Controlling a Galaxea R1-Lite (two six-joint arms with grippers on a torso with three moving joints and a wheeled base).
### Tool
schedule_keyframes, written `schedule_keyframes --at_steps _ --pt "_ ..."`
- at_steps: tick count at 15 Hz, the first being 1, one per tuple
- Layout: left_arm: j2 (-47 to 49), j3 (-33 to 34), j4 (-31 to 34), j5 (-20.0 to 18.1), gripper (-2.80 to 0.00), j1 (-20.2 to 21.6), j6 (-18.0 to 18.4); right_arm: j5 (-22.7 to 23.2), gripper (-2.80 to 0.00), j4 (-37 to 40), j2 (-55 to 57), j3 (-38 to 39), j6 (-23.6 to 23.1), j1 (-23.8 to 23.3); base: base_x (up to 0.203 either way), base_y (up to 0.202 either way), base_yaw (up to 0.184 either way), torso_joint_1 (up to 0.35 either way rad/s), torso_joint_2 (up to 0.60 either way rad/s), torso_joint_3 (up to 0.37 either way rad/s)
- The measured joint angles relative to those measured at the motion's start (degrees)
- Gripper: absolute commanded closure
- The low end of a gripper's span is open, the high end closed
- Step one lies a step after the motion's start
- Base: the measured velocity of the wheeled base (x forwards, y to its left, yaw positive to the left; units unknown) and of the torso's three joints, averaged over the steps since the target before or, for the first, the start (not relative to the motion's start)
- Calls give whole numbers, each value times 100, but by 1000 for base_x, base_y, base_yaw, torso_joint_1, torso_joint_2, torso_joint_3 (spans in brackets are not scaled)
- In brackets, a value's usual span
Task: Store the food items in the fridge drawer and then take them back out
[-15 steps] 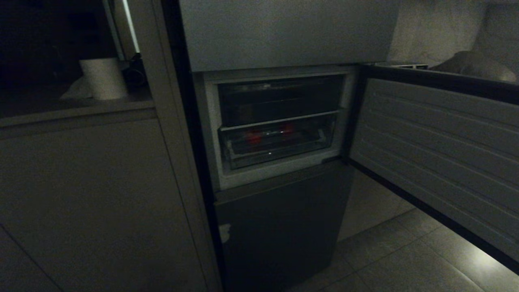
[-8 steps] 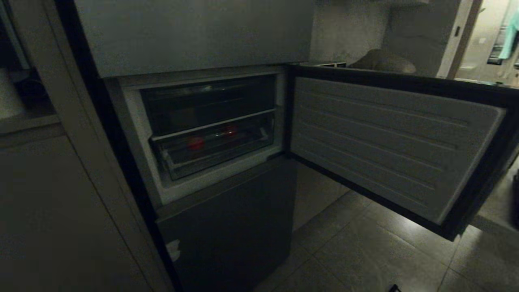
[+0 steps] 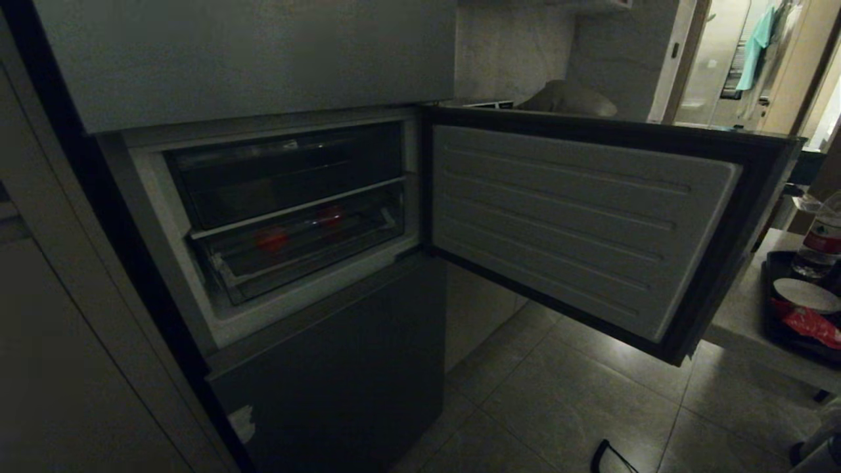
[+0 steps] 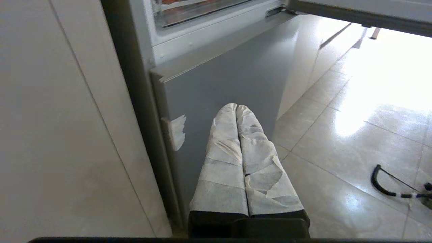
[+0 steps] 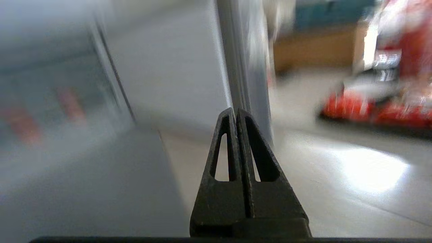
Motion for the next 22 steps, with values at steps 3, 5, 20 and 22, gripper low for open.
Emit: schedule_keyframes --at_steps 3,5,20,22 --pt "0 0 -2 0 0 2 0 -387 0 172 715 -962 1247 -227 0 0 0 0 0 0" --pt "0 0 -2 0 0 2 0 -218 0 -88 1417 -1192 1702 -794 0 0 0 0 0 0" --pt "0 -2 -2 0 0 2 -2 3247 0 -4257 7764 -2386 4188 -3779 0 0 0 0 0 0" --pt "0 -2 -2 0 0 2 -2 3298 0 -4308 8347 -2937 4444 -3659 0 0 0 0 0 0"
